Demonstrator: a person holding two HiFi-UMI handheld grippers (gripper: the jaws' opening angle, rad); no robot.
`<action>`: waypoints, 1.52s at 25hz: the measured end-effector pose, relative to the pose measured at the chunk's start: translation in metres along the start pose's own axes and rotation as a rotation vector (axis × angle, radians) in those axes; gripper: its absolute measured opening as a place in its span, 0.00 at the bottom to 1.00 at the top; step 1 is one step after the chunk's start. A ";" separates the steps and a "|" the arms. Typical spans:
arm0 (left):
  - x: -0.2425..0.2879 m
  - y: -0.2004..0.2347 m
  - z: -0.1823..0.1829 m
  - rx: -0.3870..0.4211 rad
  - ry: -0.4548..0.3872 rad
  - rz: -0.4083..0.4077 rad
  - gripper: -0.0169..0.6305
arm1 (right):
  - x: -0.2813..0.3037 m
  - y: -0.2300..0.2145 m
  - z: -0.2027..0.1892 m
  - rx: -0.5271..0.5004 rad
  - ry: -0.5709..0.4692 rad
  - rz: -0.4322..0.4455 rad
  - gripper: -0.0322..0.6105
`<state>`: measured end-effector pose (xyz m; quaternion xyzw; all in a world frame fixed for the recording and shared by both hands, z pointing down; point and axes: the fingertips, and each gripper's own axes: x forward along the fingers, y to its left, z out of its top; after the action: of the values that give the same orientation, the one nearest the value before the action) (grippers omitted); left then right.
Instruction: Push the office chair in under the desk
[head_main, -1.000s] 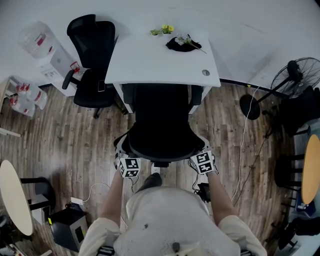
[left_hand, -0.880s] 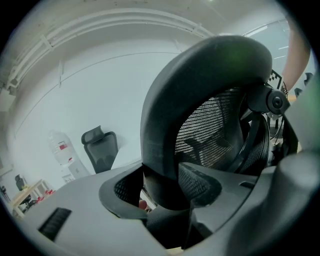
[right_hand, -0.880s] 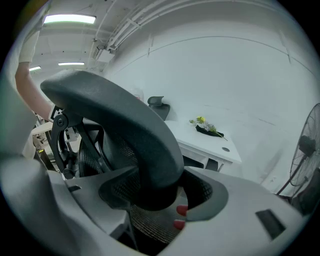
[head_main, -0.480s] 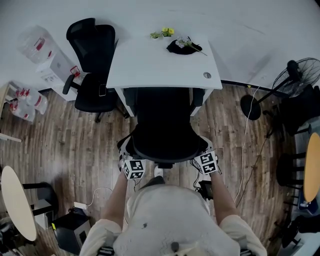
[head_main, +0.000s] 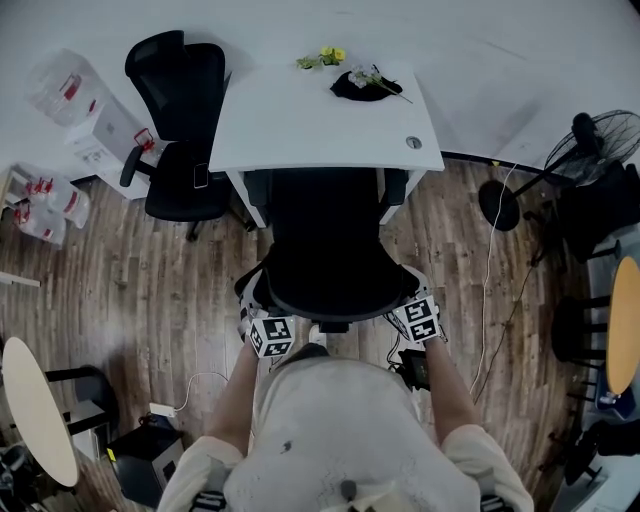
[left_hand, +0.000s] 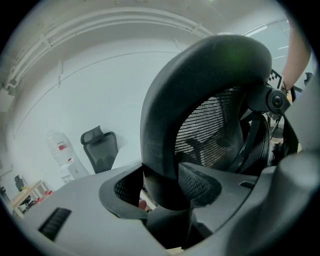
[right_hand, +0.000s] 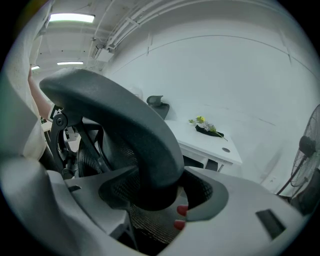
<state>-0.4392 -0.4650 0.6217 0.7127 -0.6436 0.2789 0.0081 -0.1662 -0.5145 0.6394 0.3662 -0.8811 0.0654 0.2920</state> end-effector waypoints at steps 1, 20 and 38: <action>0.000 0.001 -0.001 0.000 0.001 0.000 0.39 | 0.001 0.001 0.000 0.001 0.002 0.001 0.47; 0.042 0.020 0.006 -0.002 0.004 0.007 0.39 | 0.042 -0.023 0.017 0.004 0.017 0.010 0.48; 0.098 0.032 0.016 -0.004 0.022 0.006 0.39 | 0.089 -0.060 0.033 -0.052 -0.001 0.000 0.49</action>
<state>-0.4607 -0.5657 0.6365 0.7076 -0.6461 0.2857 0.0159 -0.1906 -0.6229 0.6567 0.3586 -0.8826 0.0421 0.3010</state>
